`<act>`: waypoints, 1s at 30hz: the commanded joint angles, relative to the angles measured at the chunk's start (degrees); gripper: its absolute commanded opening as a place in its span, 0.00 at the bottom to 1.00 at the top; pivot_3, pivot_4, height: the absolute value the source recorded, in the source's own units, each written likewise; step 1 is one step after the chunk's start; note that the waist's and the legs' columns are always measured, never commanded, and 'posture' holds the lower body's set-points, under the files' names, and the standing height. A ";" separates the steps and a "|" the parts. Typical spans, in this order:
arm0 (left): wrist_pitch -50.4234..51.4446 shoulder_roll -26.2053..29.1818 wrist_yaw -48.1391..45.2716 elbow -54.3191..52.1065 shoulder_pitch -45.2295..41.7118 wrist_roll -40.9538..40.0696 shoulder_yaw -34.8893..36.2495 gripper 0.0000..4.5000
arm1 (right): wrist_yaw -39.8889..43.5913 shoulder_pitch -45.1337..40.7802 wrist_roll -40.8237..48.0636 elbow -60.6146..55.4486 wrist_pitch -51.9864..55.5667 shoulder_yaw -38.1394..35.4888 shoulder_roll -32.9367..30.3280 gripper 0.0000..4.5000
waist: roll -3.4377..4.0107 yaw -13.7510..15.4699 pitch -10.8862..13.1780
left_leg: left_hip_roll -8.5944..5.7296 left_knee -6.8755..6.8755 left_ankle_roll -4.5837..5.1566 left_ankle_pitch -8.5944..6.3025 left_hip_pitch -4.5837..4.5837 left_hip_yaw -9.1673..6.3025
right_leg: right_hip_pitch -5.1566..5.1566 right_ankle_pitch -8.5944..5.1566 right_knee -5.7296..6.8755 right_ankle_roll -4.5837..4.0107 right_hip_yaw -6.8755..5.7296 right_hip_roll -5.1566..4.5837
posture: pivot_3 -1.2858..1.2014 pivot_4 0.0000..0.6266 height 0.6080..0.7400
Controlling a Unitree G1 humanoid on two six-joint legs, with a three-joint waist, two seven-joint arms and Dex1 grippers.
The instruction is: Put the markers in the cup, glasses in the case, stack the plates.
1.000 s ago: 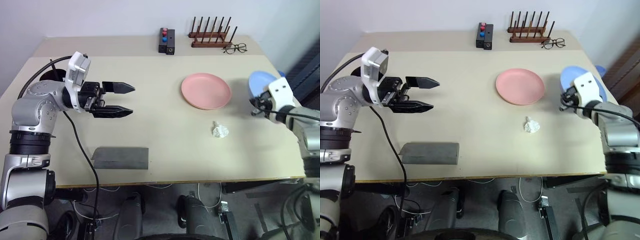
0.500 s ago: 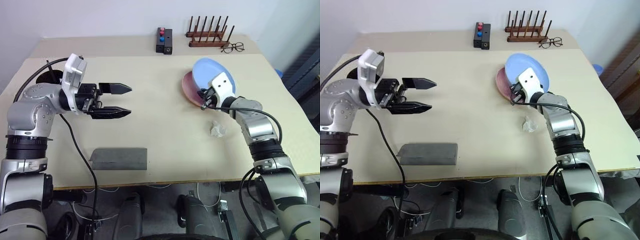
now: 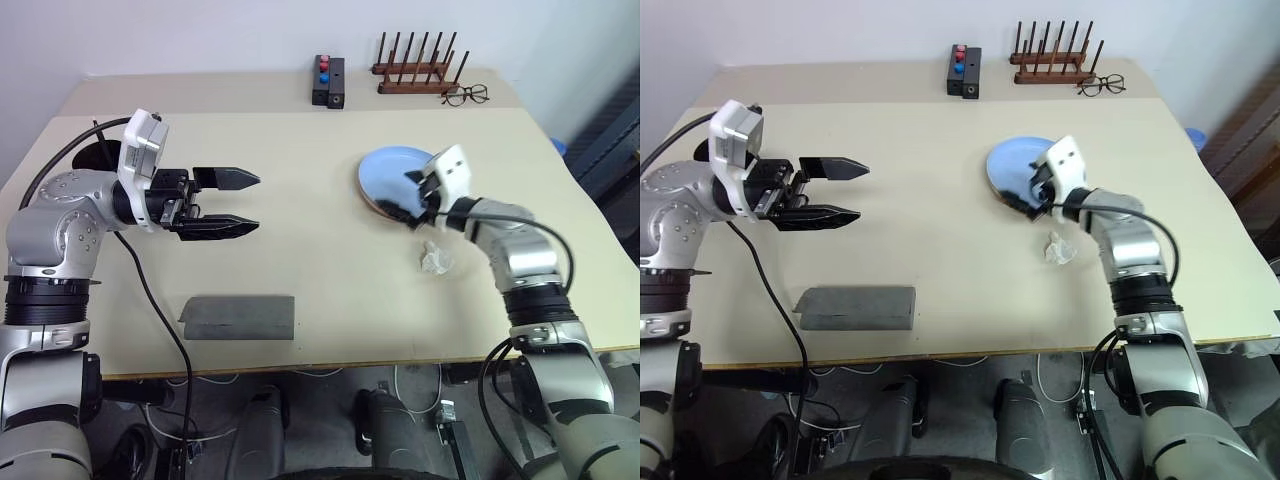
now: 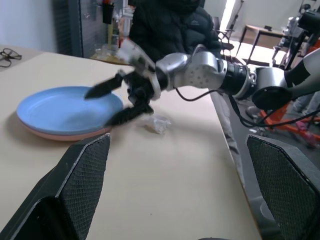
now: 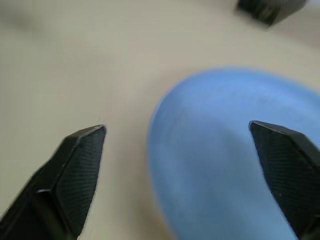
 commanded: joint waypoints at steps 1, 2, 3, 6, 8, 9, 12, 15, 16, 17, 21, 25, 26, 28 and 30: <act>-0.01 1.40 -2.03 -2.24 0.23 -0.83 0.71 1.00 | 2.14 5.10 2.74 -8.37 5.79 -4.45 -6.42 0.99 | -0.01 0.51 -0.01 | 0.00 -0.01 0.00 0.00 0.01 0.00 | 0.01 -0.01 -0.02 0.00 0.00 0.00 | 0.52 0.24 1.00; -0.23 1.69 -2.51 -2.90 0.93 -0.64 0.57 1.00 | 3.44 7.85 4.29 -12.12 9.52 -4.82 -8.52 0.99 | -0.03 0.66 -0.02 | 0.00 -0.02 0.00 -0.01 0.00 0.00 | 0.01 -0.01 -0.05 -0.02 0.00 0.00 | 0.52 0.24 1.00; -0.31 1.82 -2.86 -3.29 1.44 -0.56 0.47 1.00 | 4.33 10.20 5.99 -15.54 13.26 -5.23 -10.18 0.99 | -0.03 0.74 -0.02 | 0.00 -0.04 0.00 -0.01 0.02 0.01 | 0.01 -0.06 -0.06 -0.09 0.00 0.00 | 0.52 0.24 1.00; -1.33 1.18 -2.95 -3.01 1.94 -0.05 0.24 1.00 | 5.36 16.49 9.44 -24.66 21.05 -5.32 -13.36 0.99 | -0.01 0.63 -0.02 | 0.02 -0.11 0.00 0.00 0.10 0.01 | 0.00 -0.10 -0.01 -0.19 0.00 0.00 | 0.52 0.24 1.00; -1.86 0.66 -2.96 -2.41 1.51 0.22 -0.01 1.00 | 5.07 19.47 9.48 -27.90 23.02 -4.58 -14.33 0.99 | 0.01 0.46 -0.02 | 0.03 -0.08 -0.01 0.00 0.12 0.02 | -0.03 -0.08 0.01 -0.23 0.01 0.01 | 0.52 0.24 1.00; -1.98 0.45 -2.97 -2.10 1.17 0.28 -0.21 1.00 | 4.58 20.33 9.03 -28.29 23.51 -4.16 -14.51 0.99 | 0.01 0.45 -0.02 | 0.03 -0.06 -0.01 0.00 0.12 0.02 | -0.03 -0.07 0.01 -0.25 0.02 0.01 | 0.52 0.24 1.00; -2.39 0.15 -3.29 -1.51 0.42 0.48 -0.56 1.00 | 2.64 21.63 6.74 -27.26 23.67 -2.38 -14.48 0.99 | 0.00 0.60 -0.03 | 0.03 -0.01 -0.01 0.00 0.11 0.02 | -0.02 -0.07 -0.01 -0.25 0.03 0.01 | 0.52 0.24 1.00; -3.07 0.08 -3.66 -0.98 -0.10 0.78 -0.59 1.00 | 2.08 22.58 4.06 -25.68 21.97 0.02 -14.76 0.99 | 0.00 0.82 -0.03 | 0.03 0.00 -0.01 0.00 0.08 0.03 | -0.02 -0.07 -0.03 -0.26 0.03 0.00 | 0.52 0.24 1.00; -4.14 0.19 -3.68 -0.51 -0.34 1.35 -0.37 1.00 | 1.88 22.44 3.27 -24.25 21.70 0.55 -14.84 0.94 | 0.00 0.90 -0.03 | 0.03 0.00 -0.01 0.00 0.06 0.03 | -0.02 -0.07 -0.04 -0.26 0.03 0.00 | 0.52 0.24 1.00; -4.92 0.26 -3.69 -0.16 -0.50 1.76 -0.20 1.00 | 1.75 22.26 2.82 -23.22 21.59 0.83 -14.86 0.88 | 0.00 0.96 -0.03 | 0.02 0.00 -0.01 0.00 0.06 0.03 | -0.02 -0.07 -0.05 -0.26 0.03 0.00 | 0.52 0.24 1.00; -4.95 1.85 -4.44 1.21 -1.04 2.13 0.18 1.00 | 2.04 21.36 1.64 -20.10 19.80 1.55 -14.87 0.47 | 0.00 0.88 -0.03 | 0.02 0.02 -0.01 0.00 0.03 0.03 | -0.02 -0.07 -0.06 -0.25 0.03 0.00 | 0.52 0.24 1.00; -4.22 2.14 -3.87 0.02 -0.83 1.59 0.37 1.00 | 2.83 17.38 3.33 -19.42 19.78 -0.46 -14.72 0.03 | 0.00 0.84 -0.02 | 0.02 0.02 -0.01 0.00 0.04 0.03 | -0.02 -0.07 -0.04 -0.25 0.03 0.00 | 0.52 0.24 1.00; -4.26 2.00 -3.40 -0.29 -0.71 1.57 0.48 1.00 | 3.23 15.22 5.40 -19.54 20.52 -2.37 -14.32 0.01 | 0.02 0.81 -0.01 | 0.02 0.02 -0.01 0.00 0.04 0.03 | -0.02 -0.07 -0.04 -0.25 0.03 0.01 | 0.52 0.24 1.00; -4.32 1.80 -2.77 -0.94 -0.39 1.39 0.71 1.00 | 3.93 9.94 10.33 -19.51 22.73 -6.40 -13.48 0.01 | 0.03 0.70 -0.01 | 0.02 0.02 -0.01 0.00 0.03 0.03 | -0.06 -0.06 -0.02 -0.25 0.04 0.01 | 0.52 0.24 1.00; -3.98 1.56 -2.26 -1.20 -0.40 1.01 0.92 1.00 | 3.86 4.26 11.75 -17.43 20.98 -7.89 -12.83 0.01 | 0.04 0.68 0.00 | 0.03 0.01 -0.01 0.00 0.03 0.03 | -0.08 -0.06 -0.01 -0.24 0.04 0.01 | 0.52 0.24 1.00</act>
